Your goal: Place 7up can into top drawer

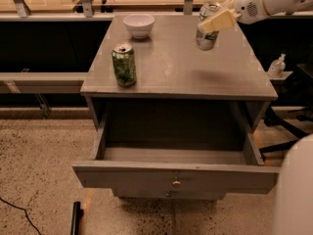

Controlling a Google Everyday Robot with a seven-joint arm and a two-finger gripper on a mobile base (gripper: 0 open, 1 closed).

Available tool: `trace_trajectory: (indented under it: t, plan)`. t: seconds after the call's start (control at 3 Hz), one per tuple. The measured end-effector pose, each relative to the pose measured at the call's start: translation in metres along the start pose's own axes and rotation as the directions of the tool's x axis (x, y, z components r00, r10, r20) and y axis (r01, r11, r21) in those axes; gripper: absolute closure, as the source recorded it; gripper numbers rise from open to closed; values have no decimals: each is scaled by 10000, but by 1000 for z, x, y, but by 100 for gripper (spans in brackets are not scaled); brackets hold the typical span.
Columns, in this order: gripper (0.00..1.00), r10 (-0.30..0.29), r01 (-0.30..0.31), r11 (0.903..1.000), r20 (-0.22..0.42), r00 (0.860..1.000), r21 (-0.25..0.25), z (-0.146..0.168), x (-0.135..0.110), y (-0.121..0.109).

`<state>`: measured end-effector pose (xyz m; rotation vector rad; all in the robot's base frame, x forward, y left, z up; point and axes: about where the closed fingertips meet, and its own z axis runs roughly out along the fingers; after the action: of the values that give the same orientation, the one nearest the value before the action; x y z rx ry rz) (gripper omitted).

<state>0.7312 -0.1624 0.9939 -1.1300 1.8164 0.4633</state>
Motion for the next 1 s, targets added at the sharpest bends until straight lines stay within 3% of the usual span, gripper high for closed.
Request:
trace_trajectory:
  t: [0.33, 0.67, 1.0]
  plan:
    - [100, -22, 31, 9998, 522, 9986, -171, -29, 2, 34]
    - [100, 295, -250, 9944, 421, 9987, -1030, -24, 59, 99]
    - [100, 390, -328, 9891, 405, 9984, -1434, -18, 87, 125]
